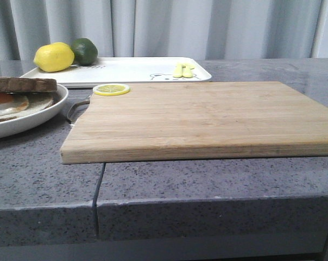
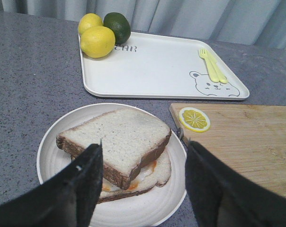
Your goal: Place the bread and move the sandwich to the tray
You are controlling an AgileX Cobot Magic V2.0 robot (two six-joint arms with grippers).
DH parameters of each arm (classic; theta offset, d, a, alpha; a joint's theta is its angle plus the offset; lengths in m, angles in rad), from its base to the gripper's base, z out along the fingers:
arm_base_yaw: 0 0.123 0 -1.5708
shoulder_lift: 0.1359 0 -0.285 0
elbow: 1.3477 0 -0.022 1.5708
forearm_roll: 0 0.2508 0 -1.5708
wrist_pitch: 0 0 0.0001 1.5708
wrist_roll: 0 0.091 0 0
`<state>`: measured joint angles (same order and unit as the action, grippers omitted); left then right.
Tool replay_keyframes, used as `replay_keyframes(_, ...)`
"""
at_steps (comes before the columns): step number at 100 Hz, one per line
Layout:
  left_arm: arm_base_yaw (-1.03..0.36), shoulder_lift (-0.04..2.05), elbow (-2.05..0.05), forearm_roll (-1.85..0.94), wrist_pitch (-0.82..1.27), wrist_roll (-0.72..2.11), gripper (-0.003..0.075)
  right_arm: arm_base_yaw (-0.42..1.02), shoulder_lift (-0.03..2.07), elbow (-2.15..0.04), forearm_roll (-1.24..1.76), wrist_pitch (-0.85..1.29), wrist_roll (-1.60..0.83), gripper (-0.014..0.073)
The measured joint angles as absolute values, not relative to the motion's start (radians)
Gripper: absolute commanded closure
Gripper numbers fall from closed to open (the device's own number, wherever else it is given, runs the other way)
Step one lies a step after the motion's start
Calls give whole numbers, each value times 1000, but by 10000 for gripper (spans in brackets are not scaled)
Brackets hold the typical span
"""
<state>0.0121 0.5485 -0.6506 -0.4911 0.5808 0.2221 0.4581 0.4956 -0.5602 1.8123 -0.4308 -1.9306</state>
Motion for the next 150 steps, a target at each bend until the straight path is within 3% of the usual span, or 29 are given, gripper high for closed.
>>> replay_keyframes(30,12,569,-651,-489,589,140,351,458,496,-560,1815,-432,-1931,148)
replay_keyframes(65,29,743,-656,-330,581,-51,351,458,496,-560,1815,-432,-1931,148)
replay_keyframes(97,172,822,-658,-310,639,-56,351,458,496,-560,1815,-432,-1931,148)
replay_keyframes(150,180,991,-680,-309,637,-40,351,458,496,-560,1815,-432,-1933,148)
